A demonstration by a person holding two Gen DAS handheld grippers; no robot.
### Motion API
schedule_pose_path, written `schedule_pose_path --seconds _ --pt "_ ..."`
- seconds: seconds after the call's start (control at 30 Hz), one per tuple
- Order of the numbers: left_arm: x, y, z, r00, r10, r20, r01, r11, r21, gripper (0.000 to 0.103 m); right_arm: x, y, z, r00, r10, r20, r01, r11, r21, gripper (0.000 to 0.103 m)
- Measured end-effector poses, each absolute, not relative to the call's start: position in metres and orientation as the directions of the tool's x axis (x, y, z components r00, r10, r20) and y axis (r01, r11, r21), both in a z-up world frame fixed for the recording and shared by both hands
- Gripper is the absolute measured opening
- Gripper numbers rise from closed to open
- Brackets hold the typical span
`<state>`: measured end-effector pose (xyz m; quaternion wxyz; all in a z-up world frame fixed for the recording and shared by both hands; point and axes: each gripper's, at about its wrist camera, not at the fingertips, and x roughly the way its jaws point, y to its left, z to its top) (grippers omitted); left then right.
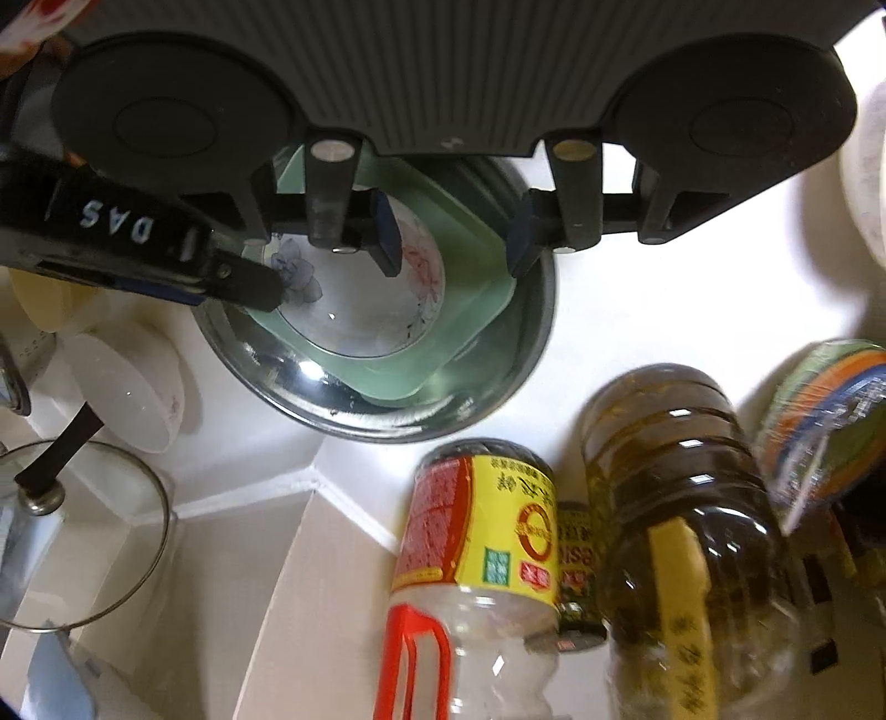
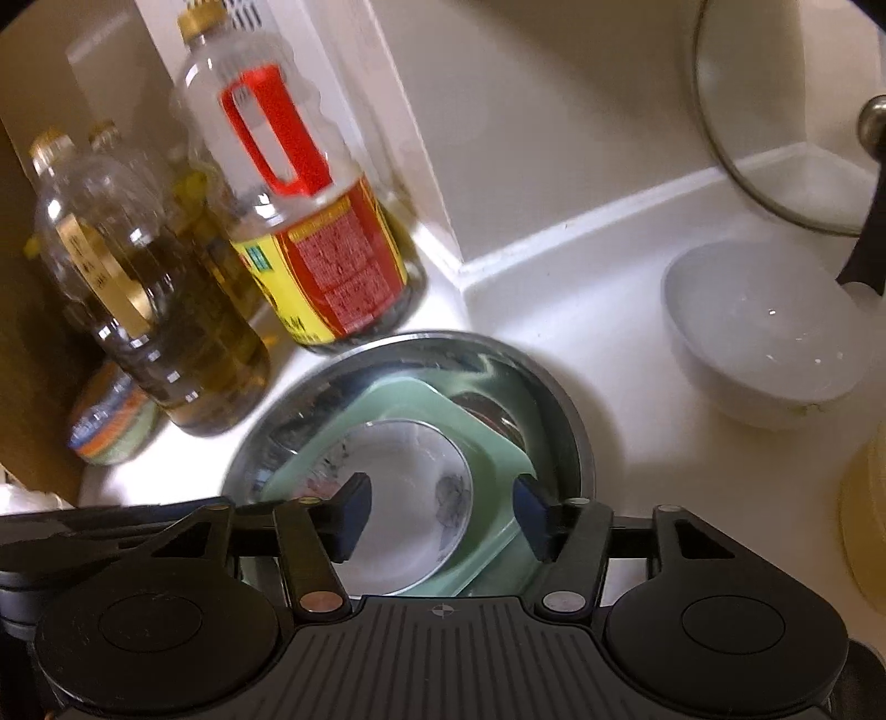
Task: Organize plates and bowls
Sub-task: 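Move the right gripper away from the tray toward the cream plastic bowl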
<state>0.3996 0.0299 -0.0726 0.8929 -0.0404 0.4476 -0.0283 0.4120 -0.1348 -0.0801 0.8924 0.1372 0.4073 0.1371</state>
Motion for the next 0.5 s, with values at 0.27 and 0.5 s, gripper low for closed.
schedule_pose_path --seconds 0.27,0.5 --pt "0.367 0.044 -0.051 0.633 -0.109 -0.767 0.048 0.994 -0.102 0.043 0.378 -0.138 -0.060 0.681 0.329 -0.654 -0.096 0.926 0.366 0.063" --pt "0.337 0.056 -0.042 0.644 -0.145 -0.751 0.099 0.989 -0.106 0.048 0.342 -0.128 -0.053 0.692 0.293 -0.659 -0.054 0.932 0.358 0.065"
